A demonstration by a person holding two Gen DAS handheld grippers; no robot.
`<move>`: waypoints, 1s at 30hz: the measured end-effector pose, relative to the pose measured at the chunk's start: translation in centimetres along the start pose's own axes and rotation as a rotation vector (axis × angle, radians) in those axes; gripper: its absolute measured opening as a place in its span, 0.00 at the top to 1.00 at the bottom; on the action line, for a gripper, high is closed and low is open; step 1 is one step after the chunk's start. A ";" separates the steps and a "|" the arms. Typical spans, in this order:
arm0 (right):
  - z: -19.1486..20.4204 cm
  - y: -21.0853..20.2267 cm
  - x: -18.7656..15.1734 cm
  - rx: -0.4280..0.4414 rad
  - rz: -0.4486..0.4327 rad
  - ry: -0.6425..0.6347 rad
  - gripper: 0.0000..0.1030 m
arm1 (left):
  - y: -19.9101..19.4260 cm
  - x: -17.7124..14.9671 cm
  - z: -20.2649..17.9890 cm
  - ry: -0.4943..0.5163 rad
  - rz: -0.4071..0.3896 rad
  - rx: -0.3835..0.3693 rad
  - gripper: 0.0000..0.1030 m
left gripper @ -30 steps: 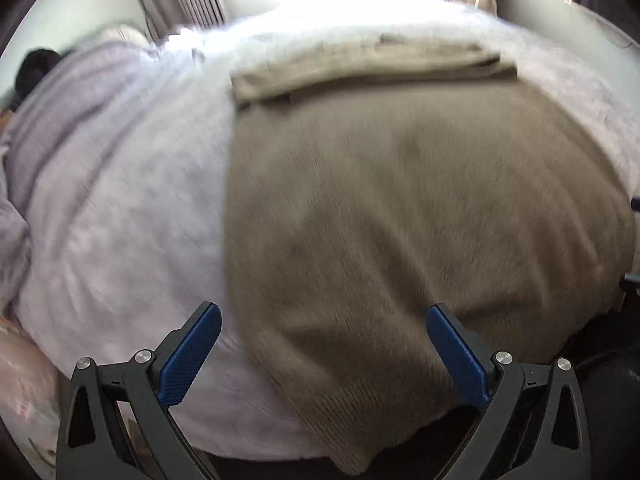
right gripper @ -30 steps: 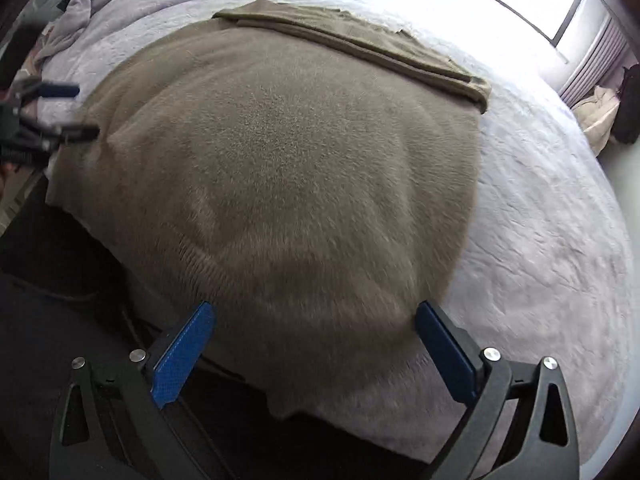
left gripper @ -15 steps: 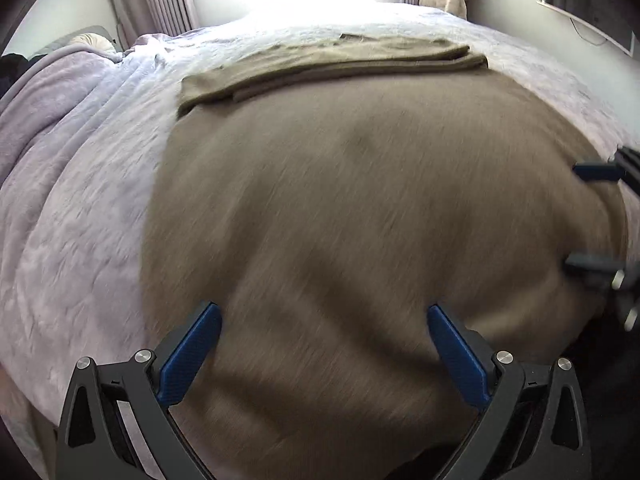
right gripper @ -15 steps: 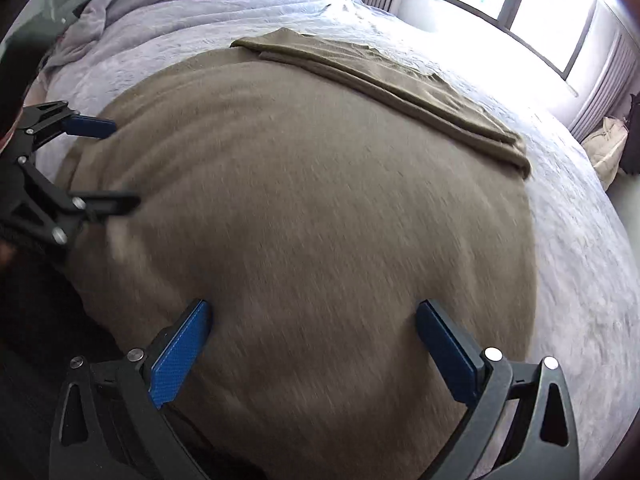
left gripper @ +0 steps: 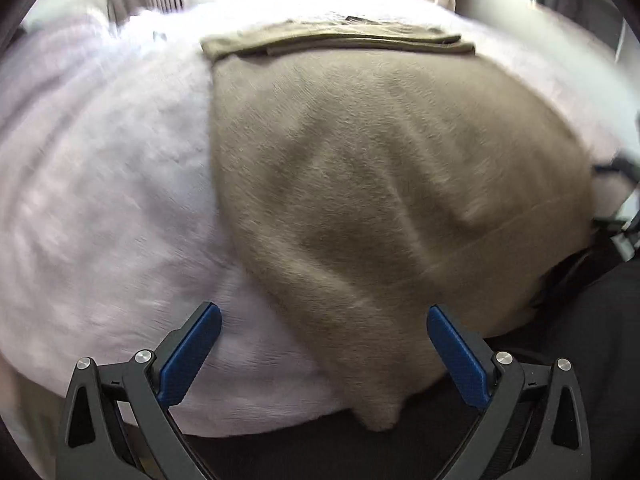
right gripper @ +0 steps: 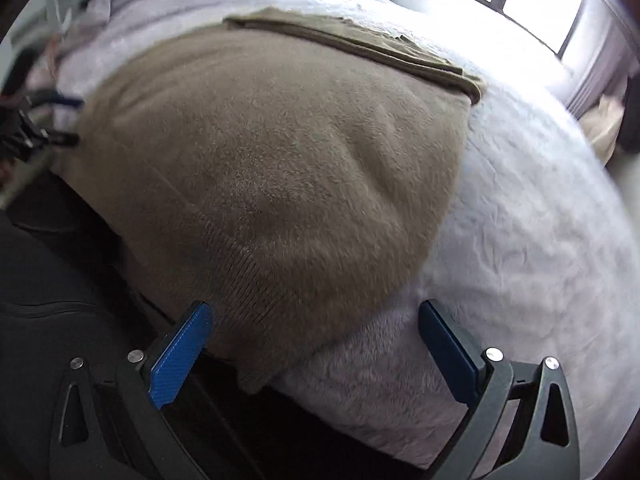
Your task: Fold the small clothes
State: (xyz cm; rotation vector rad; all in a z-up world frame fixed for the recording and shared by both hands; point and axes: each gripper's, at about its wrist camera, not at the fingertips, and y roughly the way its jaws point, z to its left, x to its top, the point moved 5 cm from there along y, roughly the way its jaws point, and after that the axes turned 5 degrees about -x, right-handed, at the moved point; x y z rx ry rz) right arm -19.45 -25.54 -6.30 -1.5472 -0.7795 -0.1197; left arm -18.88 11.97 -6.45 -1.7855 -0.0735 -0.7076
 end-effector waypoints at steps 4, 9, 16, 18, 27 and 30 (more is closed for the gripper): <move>-1.7 -0.6 -0.5 0.169 -0.047 0.131 0.01 | 1.4 -0.3 -0.5 -0.034 0.012 -0.033 0.00; -2.1 -0.8 -0.8 0.362 -0.079 0.202 0.11 | 1.4 0.1 -2.1 -0.053 -0.006 -0.137 0.00; -1.0 0.6 -1.1 0.521 -0.048 0.275 0.21 | 3.6 2.0 -1.5 -0.111 -0.018 -0.144 0.00; -0.8 1.0 -1.2 0.520 -0.055 0.289 0.21 | 3.5 2.3 -1.2 -0.142 -0.039 -0.162 0.00; 2.2 0.3 0.1 0.081 0.033 0.053 0.42 | 3.7 2.7 -2.4 -0.070 -0.013 0.014 0.23; 2.6 0.0 0.1 0.019 0.030 0.017 0.53 | 4.0 2.7 -2.9 -0.035 0.001 0.066 0.28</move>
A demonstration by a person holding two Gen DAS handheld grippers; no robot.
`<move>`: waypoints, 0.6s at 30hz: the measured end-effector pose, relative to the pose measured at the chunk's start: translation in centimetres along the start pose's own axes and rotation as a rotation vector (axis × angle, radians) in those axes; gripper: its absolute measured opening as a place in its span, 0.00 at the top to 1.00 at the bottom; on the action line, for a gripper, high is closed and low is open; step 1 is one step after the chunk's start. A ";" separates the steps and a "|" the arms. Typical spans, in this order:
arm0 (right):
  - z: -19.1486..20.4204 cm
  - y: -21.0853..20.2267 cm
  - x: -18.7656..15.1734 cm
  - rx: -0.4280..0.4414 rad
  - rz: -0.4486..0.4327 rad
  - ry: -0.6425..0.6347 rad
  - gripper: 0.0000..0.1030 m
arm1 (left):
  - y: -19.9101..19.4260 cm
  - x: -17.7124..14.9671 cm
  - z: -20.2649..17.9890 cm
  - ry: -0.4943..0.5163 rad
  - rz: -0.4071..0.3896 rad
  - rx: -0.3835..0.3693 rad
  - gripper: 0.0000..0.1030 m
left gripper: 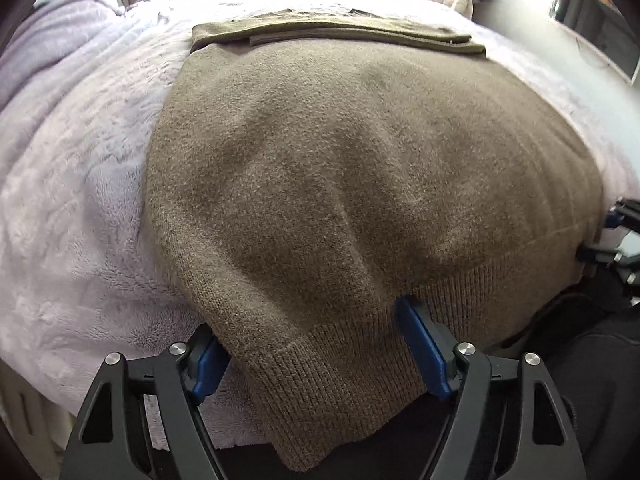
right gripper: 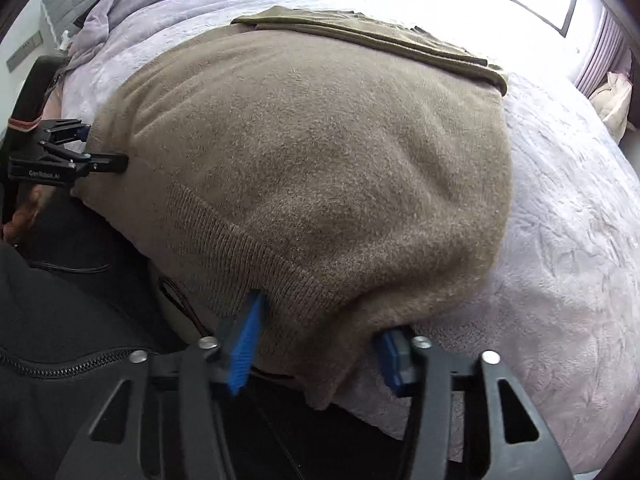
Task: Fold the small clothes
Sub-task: 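Close both tools on the ribbed sweater hem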
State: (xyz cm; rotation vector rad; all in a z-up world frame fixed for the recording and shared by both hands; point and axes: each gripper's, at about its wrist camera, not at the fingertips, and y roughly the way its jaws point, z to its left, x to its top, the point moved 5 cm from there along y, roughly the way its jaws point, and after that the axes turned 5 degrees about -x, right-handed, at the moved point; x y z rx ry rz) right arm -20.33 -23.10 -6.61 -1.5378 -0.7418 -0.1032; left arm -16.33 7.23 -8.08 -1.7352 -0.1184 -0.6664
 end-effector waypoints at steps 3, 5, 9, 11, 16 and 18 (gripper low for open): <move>-1.1 -0.3 -0.3 0.019 -0.005 0.045 0.67 | 0.1 0.1 -0.3 0.020 -0.001 0.014 0.44; -1.1 -0.6 -0.5 0.032 -0.011 0.047 0.76 | 0.1 0.5 -0.7 0.024 0.002 -0.005 0.63; -0.9 -1.5 -0.4 0.037 -0.027 0.016 0.85 | -0.5 0.4 -0.9 0.032 0.003 -0.038 0.83; -0.2 -1.7 -0.1 0.049 -0.036 0.019 0.86 | -0.8 0.4 -0.6 0.019 -0.005 -0.054 0.85; -0.5 -2.7 0.0 0.098 -0.079 0.030 0.87 | -2.7 0.2 0.5 -0.019 -0.059 -0.110 0.87; -0.7 -3.7 0.2 0.132 -0.109 0.037 0.88 | -3.5 0.3 0.7 -0.018 -0.080 -0.120 0.87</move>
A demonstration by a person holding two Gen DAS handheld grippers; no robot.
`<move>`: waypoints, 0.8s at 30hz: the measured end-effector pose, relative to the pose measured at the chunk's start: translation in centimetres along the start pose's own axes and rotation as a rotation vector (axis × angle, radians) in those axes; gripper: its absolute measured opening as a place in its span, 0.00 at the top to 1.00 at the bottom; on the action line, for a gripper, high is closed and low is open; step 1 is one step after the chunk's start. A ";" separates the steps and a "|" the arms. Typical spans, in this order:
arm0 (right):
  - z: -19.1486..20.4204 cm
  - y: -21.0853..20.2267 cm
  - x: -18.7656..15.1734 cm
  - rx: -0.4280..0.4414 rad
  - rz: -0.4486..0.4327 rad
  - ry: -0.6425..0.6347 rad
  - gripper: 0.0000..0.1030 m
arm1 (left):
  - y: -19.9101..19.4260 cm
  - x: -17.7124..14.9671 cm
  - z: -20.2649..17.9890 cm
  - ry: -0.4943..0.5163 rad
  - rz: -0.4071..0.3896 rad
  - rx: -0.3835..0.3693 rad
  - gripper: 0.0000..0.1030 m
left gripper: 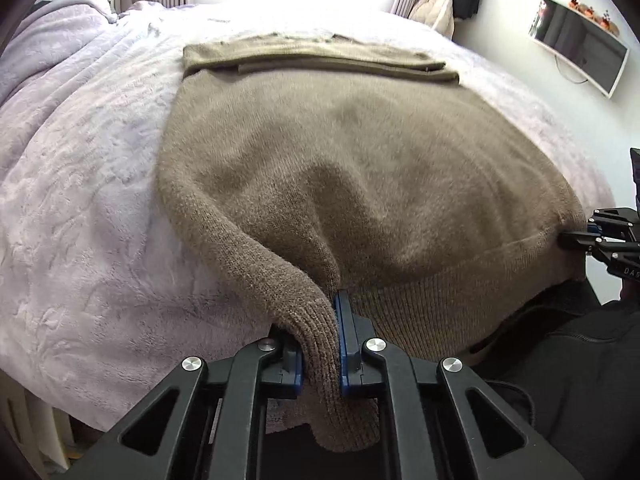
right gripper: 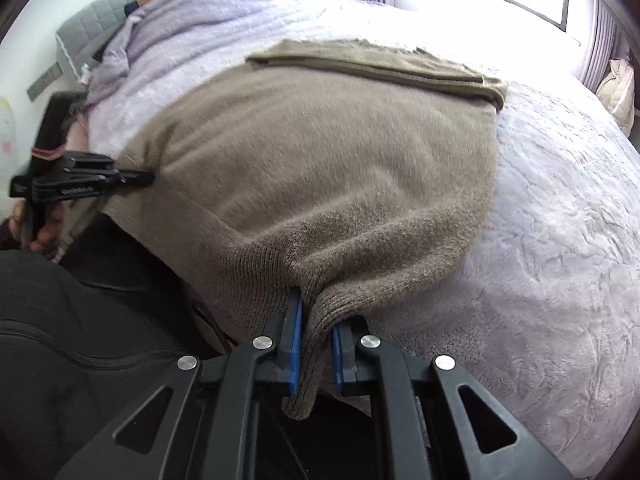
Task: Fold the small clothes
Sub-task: 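Close both tools on the ribbed sweater hem, then lift the held hem and carry it toward the collar with both tools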
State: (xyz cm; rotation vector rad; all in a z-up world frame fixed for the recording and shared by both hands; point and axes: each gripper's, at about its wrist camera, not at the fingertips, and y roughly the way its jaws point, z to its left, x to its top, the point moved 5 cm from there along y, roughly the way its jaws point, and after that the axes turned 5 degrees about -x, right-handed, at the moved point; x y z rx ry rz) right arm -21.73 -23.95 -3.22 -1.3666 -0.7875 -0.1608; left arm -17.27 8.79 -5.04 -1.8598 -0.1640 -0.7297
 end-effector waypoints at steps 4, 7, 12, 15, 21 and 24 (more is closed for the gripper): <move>-1.0 -2.4 1.0 0.102 -0.093 0.058 0.88 | -1.2 0.5 0.0 0.006 -0.038 -0.014 0.87; -2.3 -3.4 1.7 0.148 -0.137 0.118 0.93 | -1.1 1.0 0.0 0.004 -0.032 0.009 0.87; -3.6 -2.8 2.6 0.145 -0.137 0.153 0.93 | -0.9 2.2 -0.4 0.006 -0.020 0.077 0.87; -3.6 -2.8 3.7 0.136 -0.145 0.143 0.93 | -1.5 3.1 -0.8 0.022 -0.021 0.110 0.88; -3.9 -4.5 6.0 0.140 -0.212 0.151 0.93 | -3.9 5.1 -1.1 0.037 -0.081 0.128 0.88; -4.8 -4.8 6.7 0.134 -0.230 0.178 0.93 | -4.6 6.1 -0.5 0.027 -0.106 0.141 0.88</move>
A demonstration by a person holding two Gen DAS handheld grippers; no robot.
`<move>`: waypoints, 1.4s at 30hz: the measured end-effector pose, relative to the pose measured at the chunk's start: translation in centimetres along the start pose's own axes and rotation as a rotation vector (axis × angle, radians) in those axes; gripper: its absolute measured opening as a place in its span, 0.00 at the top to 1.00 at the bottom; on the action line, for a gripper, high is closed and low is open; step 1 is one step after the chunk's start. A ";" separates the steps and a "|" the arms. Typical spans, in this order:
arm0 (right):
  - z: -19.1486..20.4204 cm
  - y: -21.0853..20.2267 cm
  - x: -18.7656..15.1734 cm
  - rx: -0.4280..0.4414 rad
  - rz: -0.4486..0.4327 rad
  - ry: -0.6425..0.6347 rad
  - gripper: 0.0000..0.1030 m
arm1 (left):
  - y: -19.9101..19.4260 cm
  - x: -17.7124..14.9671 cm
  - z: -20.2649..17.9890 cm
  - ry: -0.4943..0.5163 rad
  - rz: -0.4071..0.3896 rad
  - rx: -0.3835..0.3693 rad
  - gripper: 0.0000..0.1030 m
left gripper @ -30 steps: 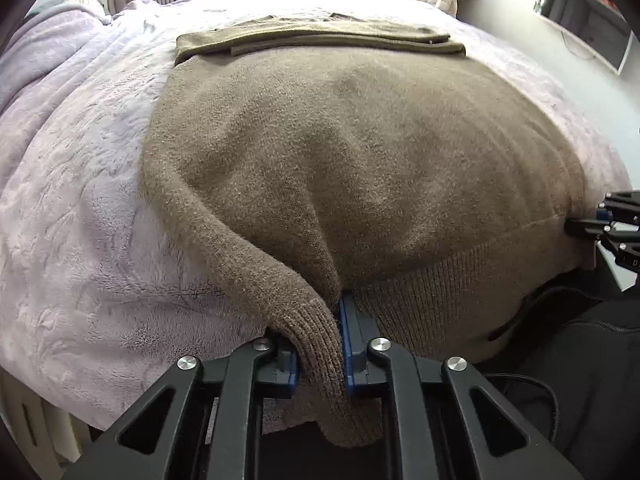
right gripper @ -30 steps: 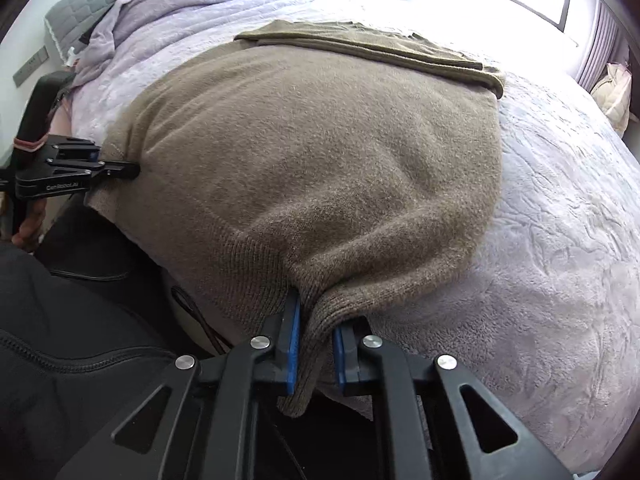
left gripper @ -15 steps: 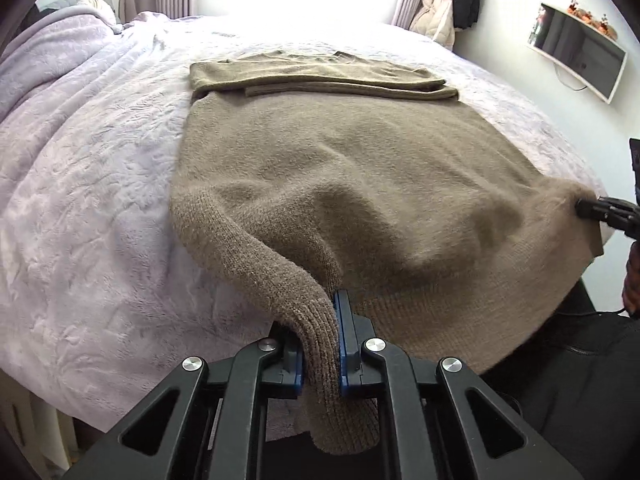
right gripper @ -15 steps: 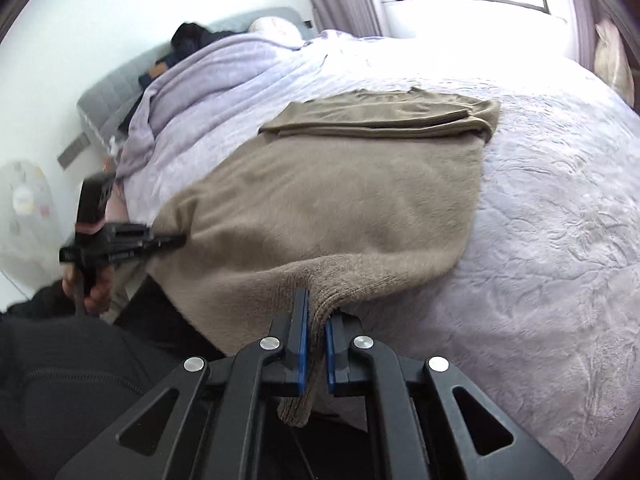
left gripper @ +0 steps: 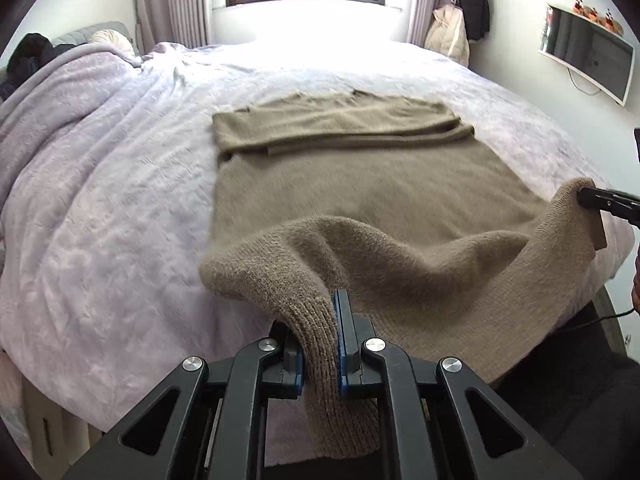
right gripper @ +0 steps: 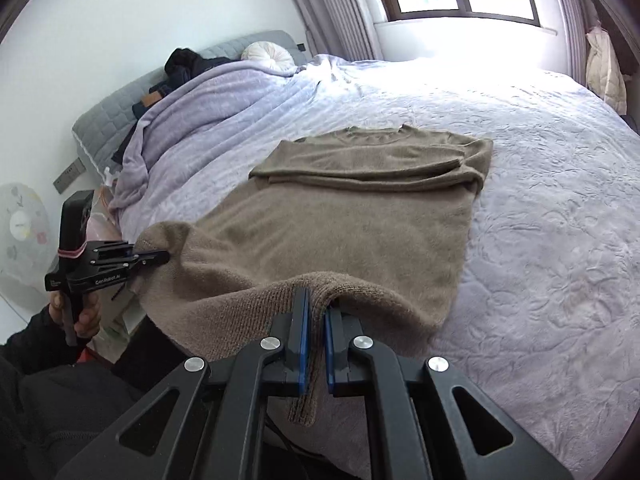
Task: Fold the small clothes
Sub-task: 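Lift the held hem and carry it toward the collar with both tools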
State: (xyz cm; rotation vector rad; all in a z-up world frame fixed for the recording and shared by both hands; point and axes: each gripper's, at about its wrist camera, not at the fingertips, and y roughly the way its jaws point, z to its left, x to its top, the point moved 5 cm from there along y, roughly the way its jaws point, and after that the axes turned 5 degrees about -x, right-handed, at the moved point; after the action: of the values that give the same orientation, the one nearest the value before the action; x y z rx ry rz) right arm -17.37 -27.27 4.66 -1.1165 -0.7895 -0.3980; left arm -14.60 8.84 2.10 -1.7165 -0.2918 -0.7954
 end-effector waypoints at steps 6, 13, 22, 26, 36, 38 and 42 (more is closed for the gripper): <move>-2.3 0.4 3.1 -0.012 -0.056 0.084 0.93 | 0.7 3.6 1.4 -0.048 -0.050 0.005 0.88; -4.6 1.2 9.5 -0.020 -0.136 0.168 0.93 | 2.0 9.6 4.0 -0.175 -0.120 -0.018 0.87; -5.9 3.4 14.4 -0.061 -0.149 0.190 0.93 | 3.8 14.1 5.6 -0.222 -0.147 -0.023 0.87; -6.9 4.6 16.6 -0.069 -0.155 0.217 0.93 | 4.6 16.7 6.0 -0.212 -0.162 -0.015 0.87; -10.2 10.2 22.8 -0.134 -0.126 0.296 0.93 | 10.6 23.2 8.0 -0.218 -0.117 0.014 0.88; -11.4 12.0 23.5 -0.142 -0.104 0.327 0.93 | 12.3 23.8 8.5 -0.227 -0.093 0.015 0.87; -13.5 16.1 24.0 -0.155 -0.040 0.382 0.93 | 16.8 24.3 10.1 -0.258 -0.019 0.013 0.87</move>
State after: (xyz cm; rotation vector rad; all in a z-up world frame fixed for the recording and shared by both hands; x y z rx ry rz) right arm 14.03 -30.69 9.03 -1.1250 -0.4495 -0.6922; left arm 16.54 8.01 3.87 -1.8076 -0.4880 -0.5838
